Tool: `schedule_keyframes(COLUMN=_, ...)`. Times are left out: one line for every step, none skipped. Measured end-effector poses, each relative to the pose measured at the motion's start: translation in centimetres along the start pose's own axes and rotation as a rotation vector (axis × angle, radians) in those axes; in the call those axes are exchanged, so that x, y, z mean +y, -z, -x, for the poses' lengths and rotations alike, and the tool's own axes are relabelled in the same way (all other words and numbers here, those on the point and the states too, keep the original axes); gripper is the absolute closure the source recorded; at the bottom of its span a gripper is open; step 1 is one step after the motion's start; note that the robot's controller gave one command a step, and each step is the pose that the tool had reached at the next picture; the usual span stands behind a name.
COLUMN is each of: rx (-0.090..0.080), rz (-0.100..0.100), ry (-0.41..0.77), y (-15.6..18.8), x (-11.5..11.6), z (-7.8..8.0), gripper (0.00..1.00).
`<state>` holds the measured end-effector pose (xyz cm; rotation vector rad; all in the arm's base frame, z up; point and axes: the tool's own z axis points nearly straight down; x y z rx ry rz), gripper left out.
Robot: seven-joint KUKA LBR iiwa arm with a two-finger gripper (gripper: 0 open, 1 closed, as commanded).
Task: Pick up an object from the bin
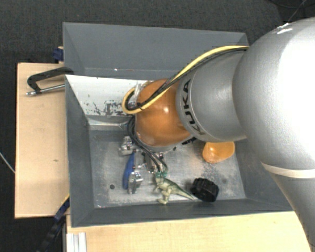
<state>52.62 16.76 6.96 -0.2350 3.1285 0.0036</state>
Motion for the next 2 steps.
schedule_keyframes(rx=-0.006, rz=0.003, ry=0.0, y=0.4, x=0.1, z=0.2, gripper=1.0)
schedule_keyframes(rx=-0.008, rz=0.0, ry=0.169, y=16.5, x=0.1, z=0.7, gripper=1.0)
